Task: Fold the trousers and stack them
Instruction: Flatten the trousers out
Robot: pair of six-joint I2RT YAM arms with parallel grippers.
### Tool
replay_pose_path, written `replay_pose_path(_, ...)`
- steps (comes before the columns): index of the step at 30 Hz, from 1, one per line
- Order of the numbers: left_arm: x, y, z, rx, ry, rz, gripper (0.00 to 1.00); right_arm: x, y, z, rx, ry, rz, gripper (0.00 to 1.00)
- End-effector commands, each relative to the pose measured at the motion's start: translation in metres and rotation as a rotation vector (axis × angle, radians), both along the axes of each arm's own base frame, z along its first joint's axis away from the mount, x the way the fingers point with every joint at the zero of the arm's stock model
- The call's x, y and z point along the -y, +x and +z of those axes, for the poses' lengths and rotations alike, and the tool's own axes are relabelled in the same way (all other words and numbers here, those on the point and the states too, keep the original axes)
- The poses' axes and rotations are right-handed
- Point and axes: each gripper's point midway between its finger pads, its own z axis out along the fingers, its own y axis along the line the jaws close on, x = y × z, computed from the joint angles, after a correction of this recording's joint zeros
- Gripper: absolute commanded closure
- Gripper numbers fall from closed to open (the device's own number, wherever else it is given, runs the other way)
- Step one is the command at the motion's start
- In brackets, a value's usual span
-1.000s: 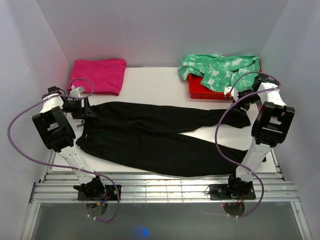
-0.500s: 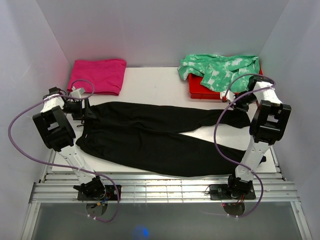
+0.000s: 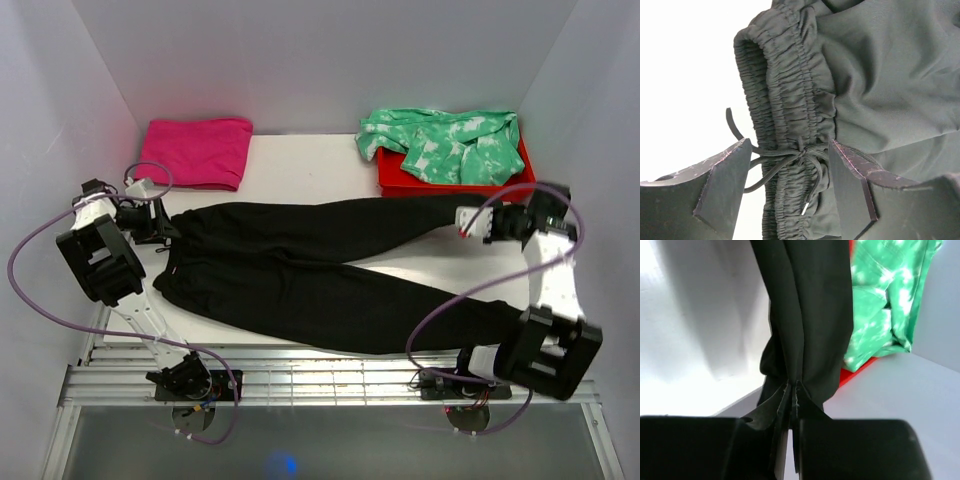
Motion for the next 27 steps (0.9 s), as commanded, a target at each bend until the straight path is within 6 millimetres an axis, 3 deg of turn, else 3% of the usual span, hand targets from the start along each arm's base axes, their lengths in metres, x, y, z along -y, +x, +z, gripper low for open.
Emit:
replay_pose_path(1, -0.004, 0.009, 0.012, 0.05, 0.006, 0.002, 0.27, 0.002, -0.032, -0.069, 0.104, -0.171, 0.084, 0.92)
replay_pose_path(4, -0.002, 0.009, 0.011, 0.048, -0.009, -0.002, 0.26, 0.0, -0.055, -0.112, 0.082, -0.236, 0.109, 0.92)
replay_pose_path(7, -0.002, 0.005, 0.01, 0.04, 0.001, -0.022, 0.24, 0.009, -0.061, -0.136, 0.028, -0.259, 0.069, 0.92)
replay_pose_path(10, 0.001, 0.003, 0.012, 0.053, -0.007, -0.039, 0.17, 0.025, -0.049, -0.14, 0.009, -0.271, 0.002, 0.92)
replay_pose_path(11, 0.004, 0.003, 0.011, 0.052, -0.016, -0.045, 0.15, 0.03, -0.038, -0.131, 0.024, -0.258, -0.033, 0.92)
replay_pose_path(17, 0.018, 0.013, -0.009, 0.01, -0.06, -0.057, 0.14, 0.042, -0.016, -0.131, 0.012, -0.265, -0.061, 0.92)
replay_pose_path(20, 0.007, 0.02, -0.024, -0.014, -0.024, -0.01, 0.35, 0.045, -0.001, -0.128, 0.043, -0.276, -0.066, 0.92)
replay_pose_path(21, 0.004, 0.022, -0.026, -0.025, -0.016, 0.013, 0.56, 0.048, 0.004, -0.124, 0.047, -0.273, -0.089, 0.92)
replay_pose_path(22, -0.007, 0.025, -0.031, -0.038, 0.031, 0.039, 0.67, 0.047, 0.005, -0.128, 0.028, -0.268, -0.089, 0.9)
replay_pose_path(23, -0.012, 0.027, -0.035, -0.047, 0.043, 0.053, 0.78, 0.047, 0.006, -0.128, 0.022, -0.262, -0.092, 0.78)
replay_pose_path(25, -0.03, 0.033, -0.031, -0.044, 0.08, 0.096, 1.0, 0.048, 0.006, -0.127, 0.008, -0.259, -0.097, 0.69)
replay_pose_path(26, -0.034, 0.035, -0.029, -0.045, 0.086, 0.099, 1.0, 0.048, 0.007, -0.126, 0.011, -0.255, -0.103, 0.56)
replay_pose_path(27, -0.042, 0.039, -0.025, -0.036, 0.101, 0.106, 1.0, 0.05, 0.009, -0.122, 0.018, -0.252, -0.114, 0.5)
